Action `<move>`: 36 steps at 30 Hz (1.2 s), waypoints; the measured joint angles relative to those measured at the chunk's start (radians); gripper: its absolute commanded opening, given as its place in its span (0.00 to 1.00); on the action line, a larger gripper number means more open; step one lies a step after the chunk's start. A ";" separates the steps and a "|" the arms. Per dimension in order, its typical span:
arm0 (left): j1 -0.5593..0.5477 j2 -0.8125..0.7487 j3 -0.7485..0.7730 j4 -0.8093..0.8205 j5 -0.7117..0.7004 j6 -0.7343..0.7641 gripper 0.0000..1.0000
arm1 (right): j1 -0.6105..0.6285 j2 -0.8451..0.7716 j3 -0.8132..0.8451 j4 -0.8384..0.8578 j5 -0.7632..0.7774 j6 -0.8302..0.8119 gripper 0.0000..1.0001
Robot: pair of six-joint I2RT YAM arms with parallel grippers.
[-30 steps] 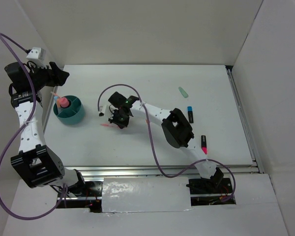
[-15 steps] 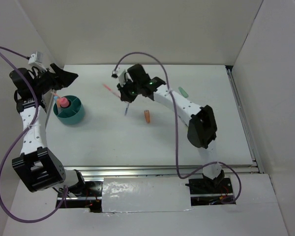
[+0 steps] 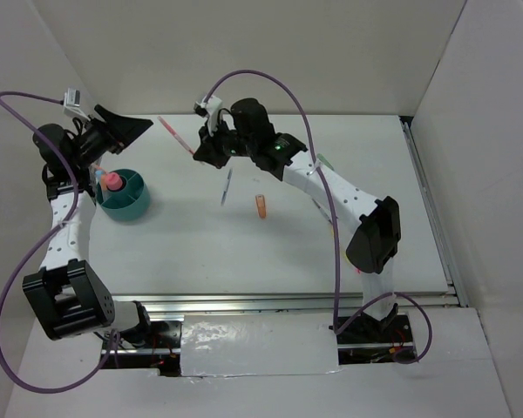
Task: Sort the stationery into containers
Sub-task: Place the pen in the storage box.
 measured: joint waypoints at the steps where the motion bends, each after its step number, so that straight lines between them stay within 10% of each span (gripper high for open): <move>1: -0.005 0.002 -0.010 0.035 0.010 -0.031 0.81 | 0.002 0.001 0.000 0.000 0.000 0.001 0.00; 9: -0.073 0.034 -0.019 0.167 0.042 -0.119 0.75 | 0.007 0.001 0.000 0.000 -0.003 0.003 0.00; 20: -0.109 0.069 -0.019 0.206 0.046 -0.138 0.09 | 0.028 0.005 0.000 -0.002 -0.014 -0.005 0.00; 26: -0.090 0.069 -0.005 0.152 0.045 -0.074 0.00 | 0.030 0.005 -0.001 -0.005 0.005 0.003 0.55; 36: 0.078 0.100 0.274 -0.272 -0.135 0.506 0.00 | -0.098 -0.091 -0.247 -0.008 0.038 0.079 0.61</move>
